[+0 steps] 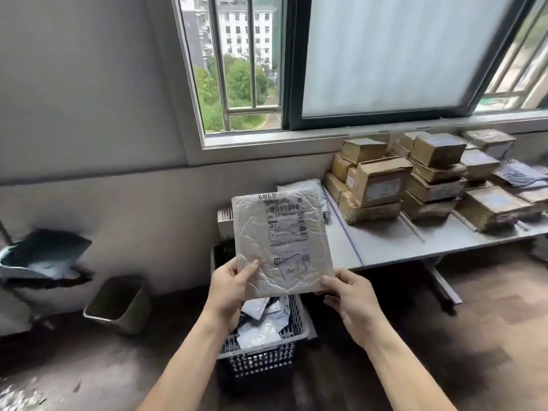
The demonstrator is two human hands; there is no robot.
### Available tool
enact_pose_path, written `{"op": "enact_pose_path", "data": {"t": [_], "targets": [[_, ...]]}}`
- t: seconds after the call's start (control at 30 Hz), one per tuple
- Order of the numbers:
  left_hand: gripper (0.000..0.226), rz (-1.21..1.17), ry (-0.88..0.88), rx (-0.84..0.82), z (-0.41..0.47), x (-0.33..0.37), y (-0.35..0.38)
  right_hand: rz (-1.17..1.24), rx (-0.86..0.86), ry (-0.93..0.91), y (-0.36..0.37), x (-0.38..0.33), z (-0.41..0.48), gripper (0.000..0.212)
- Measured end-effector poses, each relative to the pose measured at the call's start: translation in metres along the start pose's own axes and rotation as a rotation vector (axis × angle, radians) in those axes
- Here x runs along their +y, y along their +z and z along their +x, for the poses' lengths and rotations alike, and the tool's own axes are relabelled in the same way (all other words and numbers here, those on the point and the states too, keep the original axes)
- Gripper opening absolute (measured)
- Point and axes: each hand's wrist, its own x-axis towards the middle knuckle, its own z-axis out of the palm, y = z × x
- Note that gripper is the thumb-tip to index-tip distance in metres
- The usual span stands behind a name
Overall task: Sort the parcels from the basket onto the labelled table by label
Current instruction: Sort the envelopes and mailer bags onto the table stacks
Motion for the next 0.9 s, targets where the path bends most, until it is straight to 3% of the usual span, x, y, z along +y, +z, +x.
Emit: {"op": "enact_pose_path", "data": {"t": [0.3,0.77,0.9], "targets": [[0.017,0.086,-0.088,-0.096,0.0,-0.055,0.142,-0.107,0.144,-0.005,-0.146,0.02,0.017,0.02],[0.02,0.224,-0.142,-0.133,0.008,-0.147,0.404,0.014,0.249,0.09,-0.419,0.0,0.06,0.011],[0.009,0.213,-0.185,-0.143,0.02,-0.169,0.457,-0.012,0.274,0.101,-0.469,-0.001,0.079,0.016]]}}
